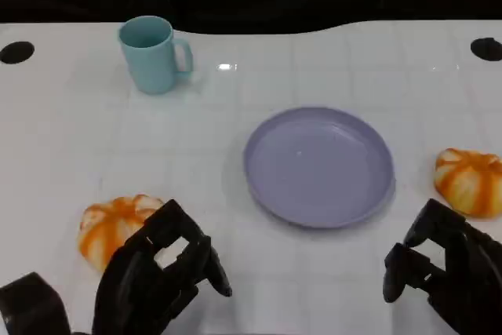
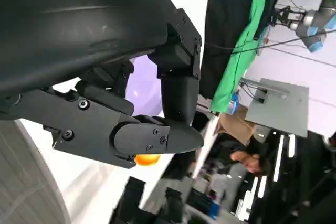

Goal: Grasp the bread from the table and place it into the plate.

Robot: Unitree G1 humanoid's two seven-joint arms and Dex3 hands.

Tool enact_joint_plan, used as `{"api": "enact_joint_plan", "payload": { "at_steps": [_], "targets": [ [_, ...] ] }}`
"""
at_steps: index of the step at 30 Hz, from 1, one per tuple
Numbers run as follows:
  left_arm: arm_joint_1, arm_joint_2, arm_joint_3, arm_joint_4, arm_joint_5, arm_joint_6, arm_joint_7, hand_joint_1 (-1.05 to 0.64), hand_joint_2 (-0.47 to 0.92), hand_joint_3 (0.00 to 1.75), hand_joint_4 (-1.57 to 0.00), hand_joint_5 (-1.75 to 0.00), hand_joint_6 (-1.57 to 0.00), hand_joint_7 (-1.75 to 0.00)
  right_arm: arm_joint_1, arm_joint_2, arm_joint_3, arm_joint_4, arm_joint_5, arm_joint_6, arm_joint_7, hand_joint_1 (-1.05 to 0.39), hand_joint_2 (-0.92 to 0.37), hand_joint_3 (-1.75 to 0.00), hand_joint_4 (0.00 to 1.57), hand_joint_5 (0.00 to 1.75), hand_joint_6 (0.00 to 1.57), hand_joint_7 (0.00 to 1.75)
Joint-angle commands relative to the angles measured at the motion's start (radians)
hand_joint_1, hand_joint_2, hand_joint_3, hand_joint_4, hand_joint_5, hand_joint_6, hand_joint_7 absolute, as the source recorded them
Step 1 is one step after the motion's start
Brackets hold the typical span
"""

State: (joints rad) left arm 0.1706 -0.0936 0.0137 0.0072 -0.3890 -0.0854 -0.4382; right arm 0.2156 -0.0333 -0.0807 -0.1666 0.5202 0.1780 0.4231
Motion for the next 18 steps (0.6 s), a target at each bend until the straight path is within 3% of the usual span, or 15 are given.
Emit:
{"api": "enact_joint_plan", "payload": {
  "at_steps": [1, 4, 7, 12, 18],
  "targets": [
    [-0.003, 0.06, 0.0, -0.048, 0.101, -0.065, 0.03, -0.56, 0.92, 0.34, -0.58, -1.54, -0.59, -1.05, 0.003, -0.011, -0.014, -0.007, 0.006, -0.002, 0.002, -0.59, -0.92, -0.37, 0.74, 1.75, 0.59, 1.62],
    [0.0, 0.1, -0.012, -0.106, 0.185, -0.056, 0.067, -0.54, 0.92, 0.27, -0.54, -1.26, -0.7, -0.54, 0.004, -0.014, -0.012, -0.008, 0.0, -0.006, 0.005, -0.59, -0.92, -0.38, 0.74, 1.75, 0.59, 1.62],
    [-0.006, 0.176, -0.027, -0.157, 0.27, -0.038, 0.061, -0.52, 0.92, 0.27, -0.46, -1.05, -0.65, -0.26, 0.003, -0.012, -0.014, -0.009, 0.007, 0.002, 0.002, -0.59, -0.92, -0.37, 0.74, 1.75, 0.59, 1.62],
    [-0.017, 0.298, -0.042, -0.233, 0.376, 0.013, 0.049, -0.5, 0.92, 0.24, -0.39, -0.71, -0.53, -0.05, 0.006, -0.013, -0.013, -0.015, 0.009, 0.006, 0.002, -0.59, -0.92, -0.36, 0.74, 1.75, 0.59, 1.62],
    [-0.039, 0.422, -0.072, -0.294, 0.598, 0.015, 0.081, -0.56, 0.92, 0.2, -0.21, -0.58, -0.41, 0.0, 0.006, -0.009, -0.013, -0.007, 0.009, -0.007, 0.011, -0.59, -0.92, -0.37, 0.74, 1.75, 0.59, 1.6]
  ]
}}
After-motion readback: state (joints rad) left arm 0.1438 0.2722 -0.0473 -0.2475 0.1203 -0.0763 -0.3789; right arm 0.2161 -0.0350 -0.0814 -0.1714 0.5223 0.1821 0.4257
